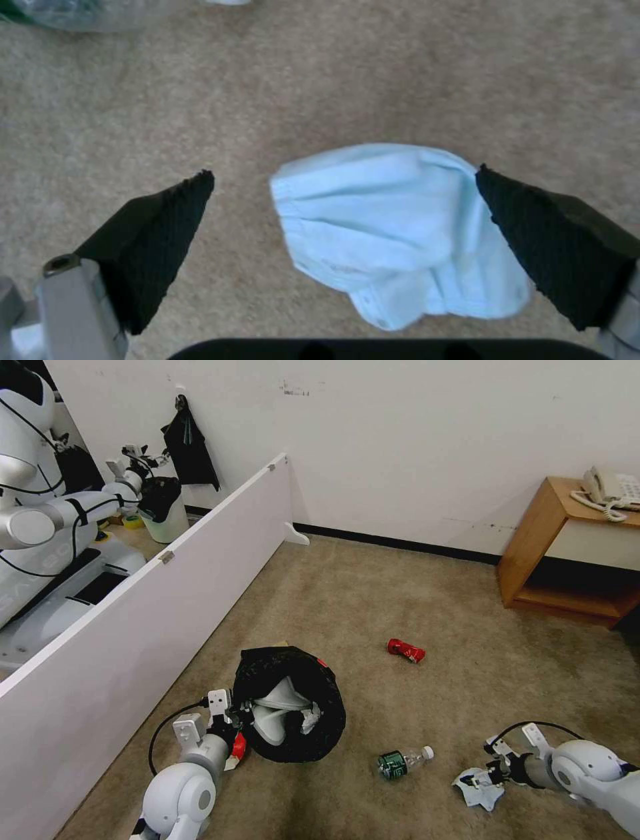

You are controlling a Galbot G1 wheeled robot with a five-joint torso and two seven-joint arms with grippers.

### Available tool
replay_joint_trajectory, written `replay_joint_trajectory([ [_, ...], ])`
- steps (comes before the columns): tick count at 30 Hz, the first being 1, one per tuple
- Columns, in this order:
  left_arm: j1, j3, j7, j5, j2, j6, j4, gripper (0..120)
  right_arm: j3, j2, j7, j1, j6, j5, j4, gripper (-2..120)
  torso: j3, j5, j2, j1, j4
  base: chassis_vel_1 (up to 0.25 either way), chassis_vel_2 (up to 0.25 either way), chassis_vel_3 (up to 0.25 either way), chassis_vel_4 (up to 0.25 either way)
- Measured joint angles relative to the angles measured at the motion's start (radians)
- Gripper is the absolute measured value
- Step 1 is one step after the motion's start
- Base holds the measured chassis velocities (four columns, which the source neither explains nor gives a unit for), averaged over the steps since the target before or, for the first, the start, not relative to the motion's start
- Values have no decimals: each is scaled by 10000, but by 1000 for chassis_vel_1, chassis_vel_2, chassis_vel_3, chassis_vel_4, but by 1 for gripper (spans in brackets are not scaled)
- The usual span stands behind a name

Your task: Pick up the trash bin, then pick up the garbage from the floor and place it into the trash bin.

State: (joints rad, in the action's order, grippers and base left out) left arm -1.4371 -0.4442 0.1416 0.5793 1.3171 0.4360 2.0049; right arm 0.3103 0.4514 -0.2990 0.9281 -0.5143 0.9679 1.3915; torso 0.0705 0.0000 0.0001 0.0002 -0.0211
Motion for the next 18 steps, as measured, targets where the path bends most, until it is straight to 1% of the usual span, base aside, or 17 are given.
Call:
replay_joint_trajectory([
  [11, 22, -34, 17, 86, -95, -4, 1, 0, 209, 193, 52, -41, -5, 2, 165, 100, 0, -1, 0, 0, -1, 0, 0, 0, 0],
  [18, 23, -2, 41, 48, 34, 11, 2, 0, 212, 220, 99, 104, -16, 4, 273, 100, 0, -1, 0, 0, -1, 0, 0, 0, 0],
])
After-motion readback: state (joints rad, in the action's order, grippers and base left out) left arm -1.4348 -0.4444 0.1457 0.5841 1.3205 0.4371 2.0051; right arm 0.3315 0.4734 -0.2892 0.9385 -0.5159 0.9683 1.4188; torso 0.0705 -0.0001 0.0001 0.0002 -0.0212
